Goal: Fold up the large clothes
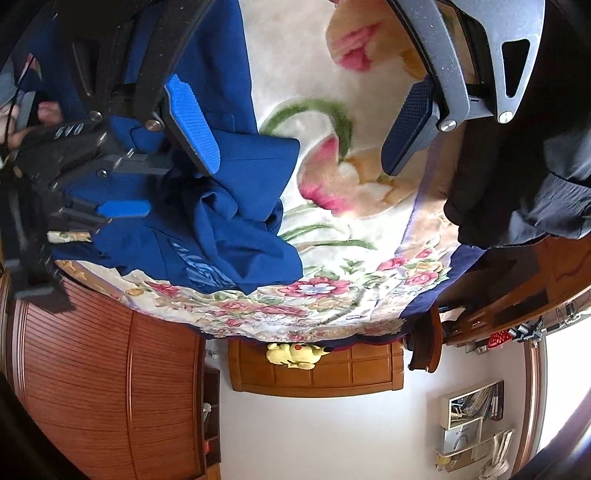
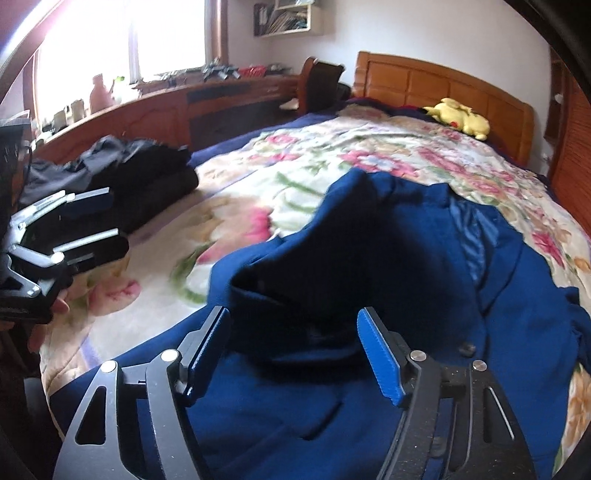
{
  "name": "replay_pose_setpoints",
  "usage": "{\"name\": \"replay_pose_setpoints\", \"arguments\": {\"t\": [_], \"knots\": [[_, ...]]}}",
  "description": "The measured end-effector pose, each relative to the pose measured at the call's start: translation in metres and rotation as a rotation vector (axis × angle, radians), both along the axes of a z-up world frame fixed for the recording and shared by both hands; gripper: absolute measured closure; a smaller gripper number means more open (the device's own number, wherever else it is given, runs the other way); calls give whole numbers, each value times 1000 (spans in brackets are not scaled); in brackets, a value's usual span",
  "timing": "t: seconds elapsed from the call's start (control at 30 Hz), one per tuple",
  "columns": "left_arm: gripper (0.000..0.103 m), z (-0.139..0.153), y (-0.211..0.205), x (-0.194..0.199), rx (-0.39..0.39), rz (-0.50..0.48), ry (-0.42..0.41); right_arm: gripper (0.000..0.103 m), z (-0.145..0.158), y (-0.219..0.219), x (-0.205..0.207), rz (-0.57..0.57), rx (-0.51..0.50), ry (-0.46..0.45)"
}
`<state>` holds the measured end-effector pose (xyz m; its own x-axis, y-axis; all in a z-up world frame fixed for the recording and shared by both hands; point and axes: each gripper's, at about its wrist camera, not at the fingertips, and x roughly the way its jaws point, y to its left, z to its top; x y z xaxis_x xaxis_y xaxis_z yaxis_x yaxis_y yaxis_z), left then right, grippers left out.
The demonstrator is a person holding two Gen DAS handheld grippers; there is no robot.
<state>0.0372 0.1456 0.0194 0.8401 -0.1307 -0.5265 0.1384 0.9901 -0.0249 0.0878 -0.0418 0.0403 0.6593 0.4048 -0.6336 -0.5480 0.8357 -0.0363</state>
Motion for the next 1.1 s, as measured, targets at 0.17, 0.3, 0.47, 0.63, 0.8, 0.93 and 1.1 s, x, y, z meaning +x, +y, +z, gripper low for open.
{"name": "replay_pose_setpoints", "arguments": {"t": [0.17, 0.3, 0.47, 0.63, 0.8, 0.93, 1.1], "knots": [[13, -1, 13, 0, 0, 33, 5, 31, -11, 21, 11, 36, -53, 40], [13, -1, 21, 1, -23, 44, 4, 46, -18, 33, 23, 62, -112, 54], [13, -1, 24, 1, -41, 44, 2, 90, -24, 35, 34, 68, -132, 47], [13, 0, 19, 1, -52, 37, -6, 96, -3, 14, 22, 25, -69, -26], [13, 3, 10, 1, -54, 20, -21, 96, 34, -34, 9, -73, -9, -141], [13, 5, -1, 3, -59, 4, -32, 96, 47, -83, 11, -196, 18, -171], [13, 8, -16, 4, -60, -25, -46, 96, 40, -117, 22, -298, 13, -148]]}}
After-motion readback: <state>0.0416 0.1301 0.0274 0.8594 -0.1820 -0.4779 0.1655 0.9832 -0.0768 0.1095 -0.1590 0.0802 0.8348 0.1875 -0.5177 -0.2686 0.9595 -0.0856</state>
